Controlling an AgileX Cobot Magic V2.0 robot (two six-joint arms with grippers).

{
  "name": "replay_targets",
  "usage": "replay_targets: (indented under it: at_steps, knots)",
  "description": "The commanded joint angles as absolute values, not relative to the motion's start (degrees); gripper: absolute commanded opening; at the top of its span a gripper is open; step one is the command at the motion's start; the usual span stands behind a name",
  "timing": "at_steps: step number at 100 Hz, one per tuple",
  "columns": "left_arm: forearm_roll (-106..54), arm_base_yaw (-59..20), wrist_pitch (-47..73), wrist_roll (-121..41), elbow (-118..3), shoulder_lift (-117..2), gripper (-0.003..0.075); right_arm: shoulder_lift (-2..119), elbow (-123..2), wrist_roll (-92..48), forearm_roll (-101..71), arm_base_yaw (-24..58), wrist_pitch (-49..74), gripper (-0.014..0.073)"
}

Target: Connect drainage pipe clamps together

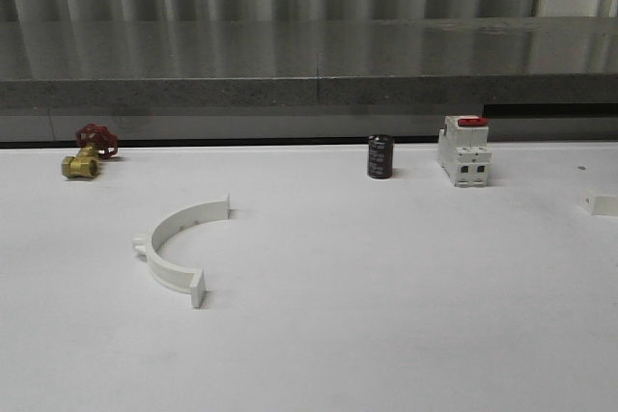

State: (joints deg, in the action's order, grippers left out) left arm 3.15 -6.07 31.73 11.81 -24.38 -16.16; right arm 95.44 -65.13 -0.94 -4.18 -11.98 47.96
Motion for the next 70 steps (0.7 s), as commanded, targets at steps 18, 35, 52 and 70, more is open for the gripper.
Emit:
replay_targets:
  at_steps: [18,35,52,70]
  knots:
    - [2.95,-5.95,27.23,11.78,-25.80,-16.52,-0.0021,101.94,-73.59,-1.18,-4.76,-12.28,50.34,0.0489]
    - [2.95,-5.95,27.23,11.78,-25.80,-16.52,-0.0021,105.76,-76.14,-1.18,-4.76,-12.28,51.13,0.0489]
    - [2.95,-5.95,27.23,11.78,-25.80,-16.52,-0.0021,108.39,-76.66,-1.56,-4.76,-12.28,50.24,0.0489]
    - [2.95,-5.95,27.23,11.78,-25.80,-16.52,-0.0021,109.66,-76.66,-1.71,-4.82,-12.28,49.05,0.0466]
